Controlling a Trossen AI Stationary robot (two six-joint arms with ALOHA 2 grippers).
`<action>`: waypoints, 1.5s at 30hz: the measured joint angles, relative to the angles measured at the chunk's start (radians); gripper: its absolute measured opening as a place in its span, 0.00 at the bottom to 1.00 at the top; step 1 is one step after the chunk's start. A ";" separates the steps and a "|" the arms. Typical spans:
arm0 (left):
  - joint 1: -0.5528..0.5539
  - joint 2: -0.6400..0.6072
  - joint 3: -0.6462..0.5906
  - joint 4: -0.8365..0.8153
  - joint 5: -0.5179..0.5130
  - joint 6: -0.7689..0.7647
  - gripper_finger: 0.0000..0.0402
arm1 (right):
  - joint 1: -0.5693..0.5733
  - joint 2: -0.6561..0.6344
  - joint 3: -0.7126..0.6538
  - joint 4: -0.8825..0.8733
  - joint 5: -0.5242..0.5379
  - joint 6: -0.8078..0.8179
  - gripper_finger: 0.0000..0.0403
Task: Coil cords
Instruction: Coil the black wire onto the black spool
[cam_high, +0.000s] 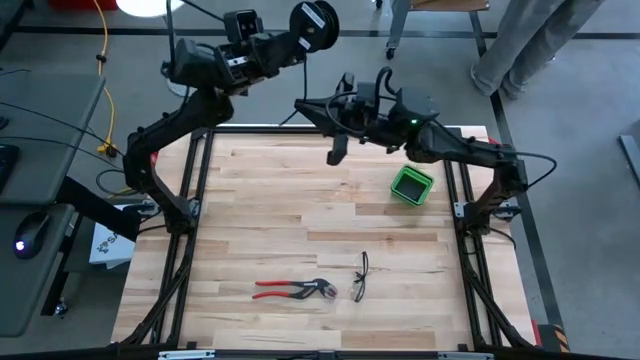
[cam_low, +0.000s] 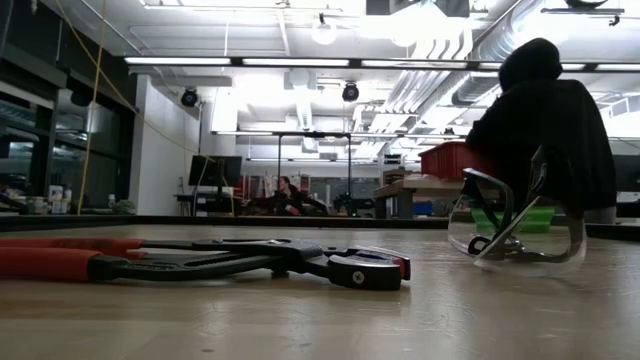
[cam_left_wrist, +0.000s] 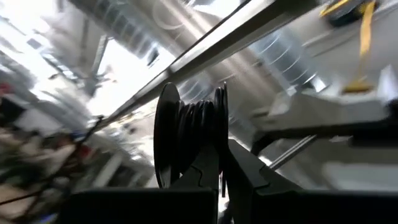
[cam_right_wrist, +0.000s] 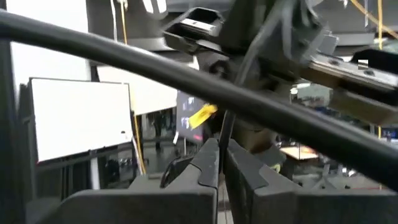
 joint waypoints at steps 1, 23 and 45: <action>0.012 -0.008 0.000 -0.037 0.012 0.027 0.00 | 0.002 -0.012 0.000 -0.023 -0.003 0.000 0.00; 0.088 -0.204 0.000 -1.064 0.277 0.209 0.00 | -0.006 -0.191 0.000 -0.525 -0.006 -0.028 0.00; -0.066 -0.100 0.001 -1.096 0.504 0.010 0.00 | -0.013 -0.193 0.000 -0.552 -0.027 -0.117 0.00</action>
